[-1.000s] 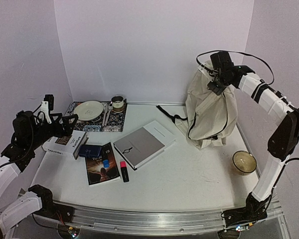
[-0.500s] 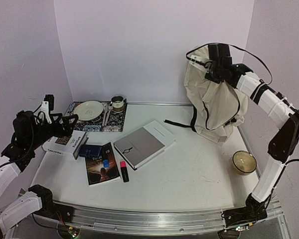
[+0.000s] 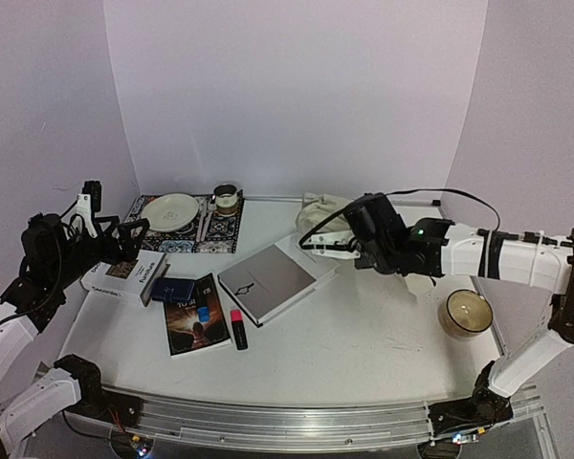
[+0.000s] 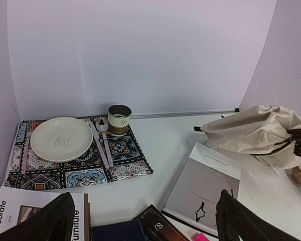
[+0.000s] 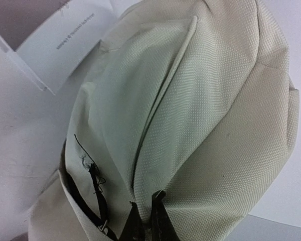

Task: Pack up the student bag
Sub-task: Turn over the student bag at the center of the board, then pick up the student bag from the center of the board.

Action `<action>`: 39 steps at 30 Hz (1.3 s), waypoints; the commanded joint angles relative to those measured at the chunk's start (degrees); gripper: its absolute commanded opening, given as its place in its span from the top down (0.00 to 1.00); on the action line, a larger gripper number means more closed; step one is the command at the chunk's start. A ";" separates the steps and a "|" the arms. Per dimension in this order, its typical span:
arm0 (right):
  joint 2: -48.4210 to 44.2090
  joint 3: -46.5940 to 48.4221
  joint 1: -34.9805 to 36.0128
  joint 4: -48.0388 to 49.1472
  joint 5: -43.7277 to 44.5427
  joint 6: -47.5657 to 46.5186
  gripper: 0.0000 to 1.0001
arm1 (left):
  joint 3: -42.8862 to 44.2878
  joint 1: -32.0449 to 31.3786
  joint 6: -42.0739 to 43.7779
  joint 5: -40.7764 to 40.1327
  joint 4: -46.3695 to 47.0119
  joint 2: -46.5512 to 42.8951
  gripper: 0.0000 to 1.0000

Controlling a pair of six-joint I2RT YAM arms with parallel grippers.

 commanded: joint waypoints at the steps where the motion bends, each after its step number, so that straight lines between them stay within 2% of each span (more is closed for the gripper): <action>1: -3.69 -1.64 5.80 -8.09 3.37 13.23 0.86 | 1.94 -0.11 0.12 1.03 2.73 -0.74 0.01; 5: -2.97 -0.95 12.59 -18.48 3.29 24.14 0.71 | 1.88 -0.17 0.26 0.97 2.73 -1.08 0.01; 10: -1.40 3.13 18.60 -30.23 -2.31 39.42 0.53 | 1.79 -0.13 0.23 1.44 2.73 -1.17 0.01; 16: -0.85 8.28 19.29 -37.72 -10.95 51.26 0.35 | 1.82 -0.15 0.20 3.14 2.64 -0.59 0.00; 19: -2.63 8.95 19.01 -38.21 -9.24 53.83 0.19 | 1.80 -0.12 0.17 3.53 2.58 -0.52 0.01; 21: -3.76 9.05 16.74 -38.36 -8.09 56.03 0.13 | 1.73 -0.12 0.04 4.34 2.56 -0.43 0.01; 24: -5.61 8.35 9.94 -38.28 -10.94 58.80 0.11 | 2.01 -0.16 -1.47 5.66 2.47 0.32 0.01; 27: -6.97 7.19 4.80 -38.19 -13.23 59.81 0.07 | 4.24 -0.15 -5.03 11.92 1.42 3.39 0.01; 32: -8.02 4.65 -1.32 -37.30 -17.33 61.03 0.02 | 7.86 -0.25 -16.04 19.27 0.71 9.55 0.00; 35: -7.33 3.56 -1.64 -36.99 -22.97 61.84 0.02 | 8.04 -1.51 -20.75 21.41 0.56 12.41 0.01; 39: -5.14 -1.82 -0.64 -34.15 -27.12 63.20 0.02 | 6.37 -4.79 -24.18 19.08 0.10 13.96 0.01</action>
